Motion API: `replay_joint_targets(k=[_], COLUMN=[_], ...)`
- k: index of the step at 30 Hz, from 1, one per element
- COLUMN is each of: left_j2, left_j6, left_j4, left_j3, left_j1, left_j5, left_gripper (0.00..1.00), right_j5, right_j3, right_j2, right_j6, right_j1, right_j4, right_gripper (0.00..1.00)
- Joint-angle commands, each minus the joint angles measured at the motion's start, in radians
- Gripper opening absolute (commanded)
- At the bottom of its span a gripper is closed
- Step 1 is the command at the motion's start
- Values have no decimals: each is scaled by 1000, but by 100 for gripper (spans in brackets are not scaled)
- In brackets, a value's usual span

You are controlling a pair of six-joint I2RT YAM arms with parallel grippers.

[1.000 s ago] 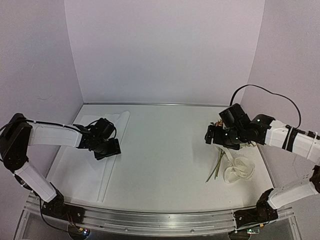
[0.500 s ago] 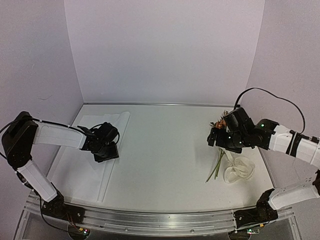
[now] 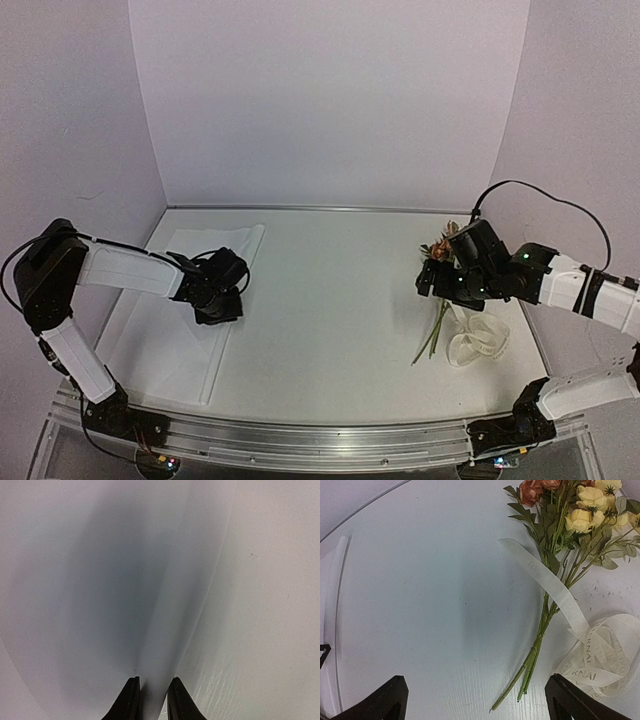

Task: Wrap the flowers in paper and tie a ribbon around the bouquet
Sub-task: Move the folded wrapping paper to the center of the board.

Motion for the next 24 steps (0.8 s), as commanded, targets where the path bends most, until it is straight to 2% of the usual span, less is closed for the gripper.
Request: replay_joint_targets(k=[1,10,14,19,22,24], left_j2=[41,222,321,389,390,363], left_j6=[42,46,19,-6,-20,-26], left_j4=[4,37,41,53,57,69], left_j3=[94,331,453,548,565,549], left_j1=[-22,-51,-81,-131,-147,-148], left_j5=[-13,99,161,206,226,230], left_gripper=[19,16,11,12,20,32], right_j5=[30,43,34,5,-29,-46], right_j3=[-4,7,18,25,25,25], right_j2=[-26,-14,6,38,65,87], right_j6=[8,1,0,-4,-2,4], right_j1=[-3,-3,-3,-3,2,13], right_j4=[22,22,22,24,40,55], right_gripper=[98,98,98,98,98,98])
